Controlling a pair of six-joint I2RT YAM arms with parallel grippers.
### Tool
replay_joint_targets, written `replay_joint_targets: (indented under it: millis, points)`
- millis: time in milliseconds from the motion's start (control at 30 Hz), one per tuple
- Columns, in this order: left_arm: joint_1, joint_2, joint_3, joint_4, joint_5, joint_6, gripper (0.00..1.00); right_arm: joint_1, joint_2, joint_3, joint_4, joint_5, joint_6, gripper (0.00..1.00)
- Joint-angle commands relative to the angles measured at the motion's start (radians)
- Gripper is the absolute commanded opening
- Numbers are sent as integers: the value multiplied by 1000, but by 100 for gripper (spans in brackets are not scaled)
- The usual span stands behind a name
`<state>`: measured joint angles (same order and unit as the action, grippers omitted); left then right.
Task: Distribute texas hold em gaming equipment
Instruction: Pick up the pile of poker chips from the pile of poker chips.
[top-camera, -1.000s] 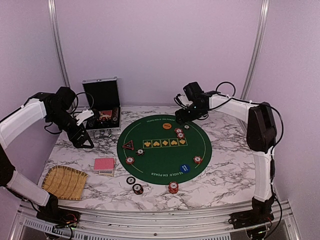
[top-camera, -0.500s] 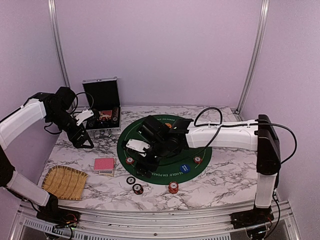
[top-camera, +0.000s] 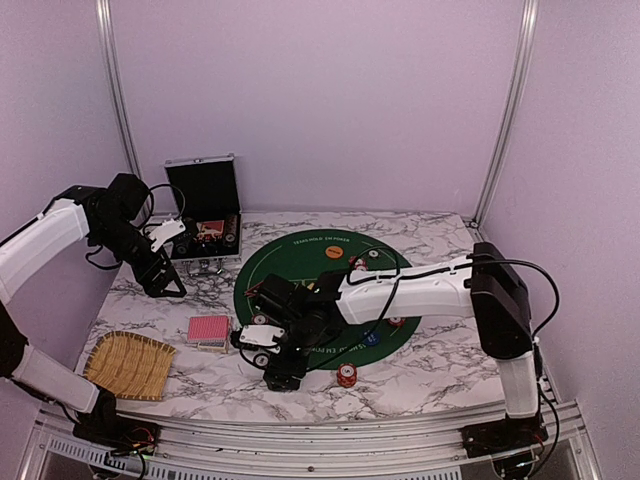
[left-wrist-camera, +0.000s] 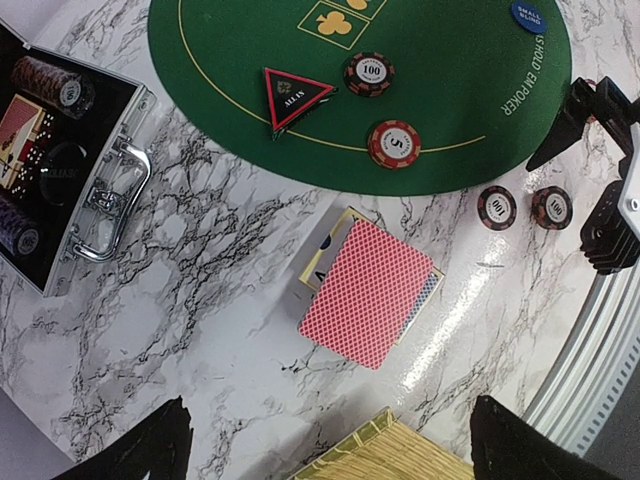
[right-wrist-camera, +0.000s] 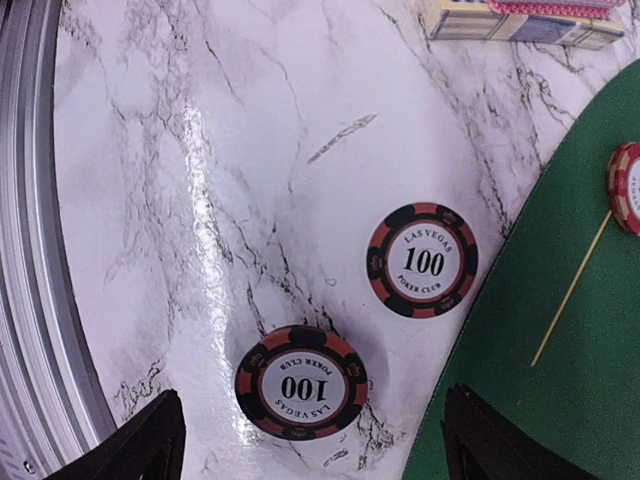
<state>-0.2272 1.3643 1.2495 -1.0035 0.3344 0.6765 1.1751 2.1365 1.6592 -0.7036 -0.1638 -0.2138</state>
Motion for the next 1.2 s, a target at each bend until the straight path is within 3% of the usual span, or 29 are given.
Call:
replay_joint_targets:
  millis: [0,600,1167]
  points:
    - [5,-21,2,-33,-8,1,99,9,8,56,-11,-28,-23,87]
    - [5,-28,4,-38,-10,6,99,15,61,59,-9,-36,-25,76]
    - [5,-23,5,-40,-11,9,99,17,54,47,2,-28,-19,42]
